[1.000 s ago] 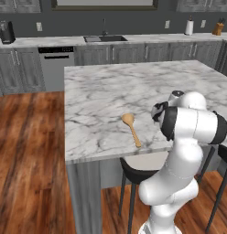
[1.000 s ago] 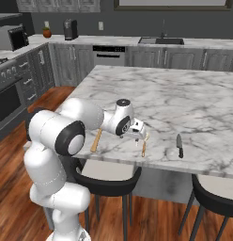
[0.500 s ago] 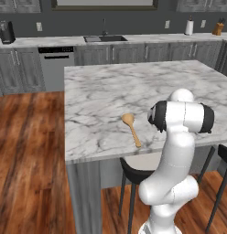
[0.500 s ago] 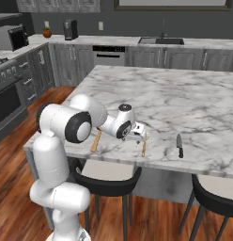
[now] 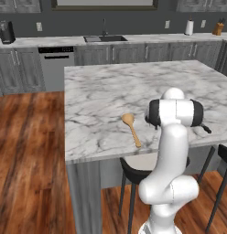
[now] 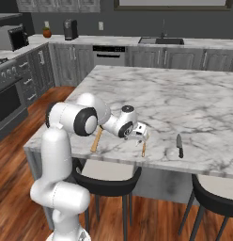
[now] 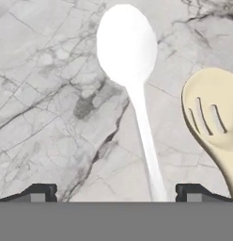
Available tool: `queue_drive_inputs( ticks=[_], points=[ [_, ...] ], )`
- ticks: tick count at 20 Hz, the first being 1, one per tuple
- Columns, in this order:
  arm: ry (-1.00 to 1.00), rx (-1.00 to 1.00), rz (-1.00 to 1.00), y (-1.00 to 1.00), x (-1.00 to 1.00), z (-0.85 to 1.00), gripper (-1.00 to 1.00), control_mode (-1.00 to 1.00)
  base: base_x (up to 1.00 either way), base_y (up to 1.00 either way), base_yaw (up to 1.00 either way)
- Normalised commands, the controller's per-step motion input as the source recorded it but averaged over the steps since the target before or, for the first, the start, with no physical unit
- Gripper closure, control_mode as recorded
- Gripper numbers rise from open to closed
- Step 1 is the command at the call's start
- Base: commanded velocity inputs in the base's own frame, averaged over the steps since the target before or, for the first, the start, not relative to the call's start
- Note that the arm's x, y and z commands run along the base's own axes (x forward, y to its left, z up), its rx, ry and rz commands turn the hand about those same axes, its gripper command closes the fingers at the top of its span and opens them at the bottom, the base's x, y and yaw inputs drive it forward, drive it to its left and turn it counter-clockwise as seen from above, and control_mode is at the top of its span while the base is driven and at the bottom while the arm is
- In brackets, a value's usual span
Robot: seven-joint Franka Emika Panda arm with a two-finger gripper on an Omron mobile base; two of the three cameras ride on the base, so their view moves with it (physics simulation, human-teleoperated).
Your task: Pick up the metallic utensils from the counter and place them in the open drawer. Make sure not to pick up any wooden utensils.
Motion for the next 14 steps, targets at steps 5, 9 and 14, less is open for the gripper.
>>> queue_drive_inputs(
  ticks=[5,9,14],
  points=[
    [0.0,0.0,0.0,-0.07,0.42,-0.26,-1.0,-1.0,0.0,0.0,0.0],
    [-0.01,0.0,0.0,-0.03,0.42,-0.33,-1.0,-1.0,0.0,0.0,0.0],
    [-0.11,0.0,0.0,0.03,0.12,-0.8,-1.0,-1.0,0.0,0.0,0.0]
  ],
)
